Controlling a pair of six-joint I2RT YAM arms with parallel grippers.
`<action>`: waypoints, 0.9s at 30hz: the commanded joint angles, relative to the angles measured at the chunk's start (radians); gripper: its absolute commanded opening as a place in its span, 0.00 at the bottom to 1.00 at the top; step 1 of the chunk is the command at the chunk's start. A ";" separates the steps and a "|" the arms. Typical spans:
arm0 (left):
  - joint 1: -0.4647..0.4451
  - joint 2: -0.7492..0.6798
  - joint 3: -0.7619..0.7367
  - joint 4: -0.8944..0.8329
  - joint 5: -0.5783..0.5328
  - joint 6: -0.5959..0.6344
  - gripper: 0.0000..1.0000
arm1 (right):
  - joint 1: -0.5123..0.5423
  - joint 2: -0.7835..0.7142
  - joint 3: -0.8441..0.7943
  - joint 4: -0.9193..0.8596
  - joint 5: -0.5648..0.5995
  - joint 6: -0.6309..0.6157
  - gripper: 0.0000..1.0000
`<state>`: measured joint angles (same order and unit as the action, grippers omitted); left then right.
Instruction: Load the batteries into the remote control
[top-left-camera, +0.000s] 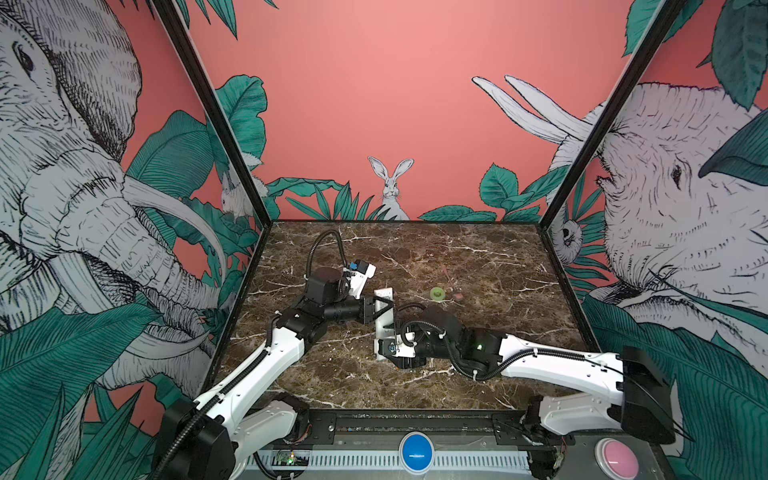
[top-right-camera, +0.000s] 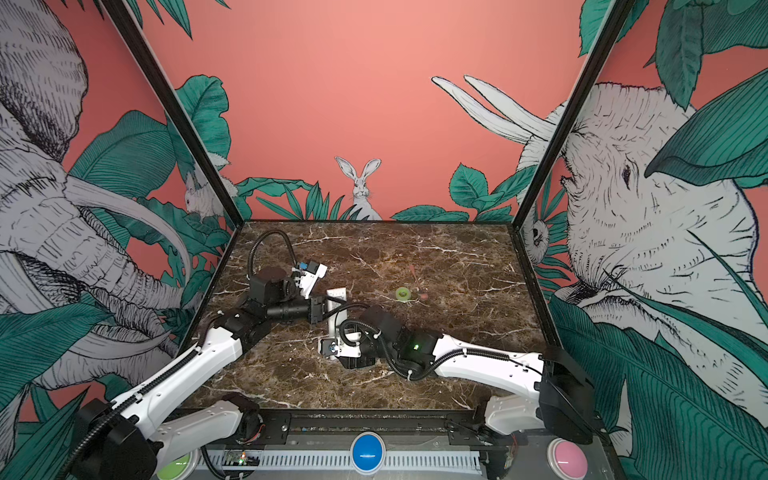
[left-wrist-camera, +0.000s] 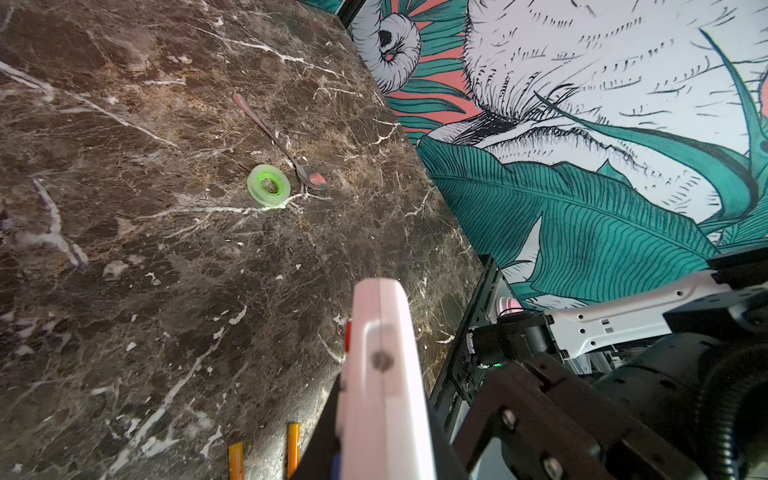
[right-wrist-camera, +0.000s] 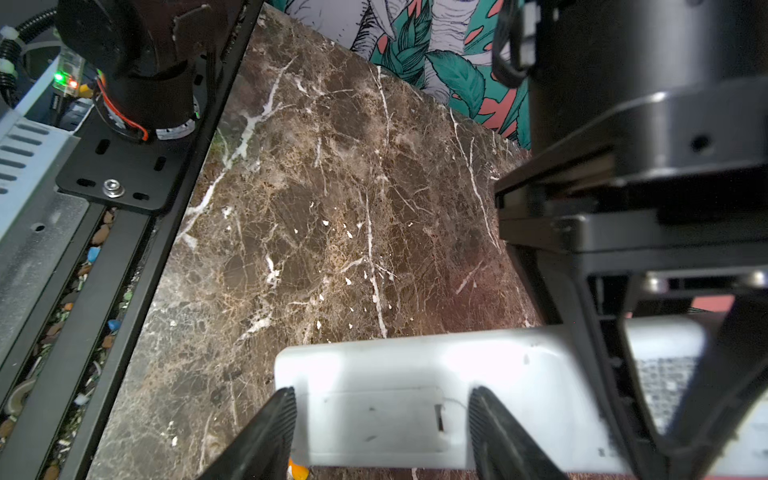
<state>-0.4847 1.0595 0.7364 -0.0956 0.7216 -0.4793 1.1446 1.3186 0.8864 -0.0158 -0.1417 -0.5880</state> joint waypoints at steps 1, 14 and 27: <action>0.004 -0.029 0.002 0.049 0.026 -0.012 0.00 | -0.005 0.017 0.012 0.031 0.012 -0.012 0.66; 0.004 -0.031 0.017 0.052 0.034 -0.018 0.00 | -0.009 0.036 -0.012 0.027 0.015 -0.009 0.63; 0.005 -0.034 0.018 0.063 0.045 -0.024 0.00 | -0.026 0.051 -0.017 0.026 -0.003 0.011 0.65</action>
<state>-0.4747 1.0595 0.7364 -0.0830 0.7048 -0.4789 1.1294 1.3418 0.8795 -0.0025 -0.1379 -0.5877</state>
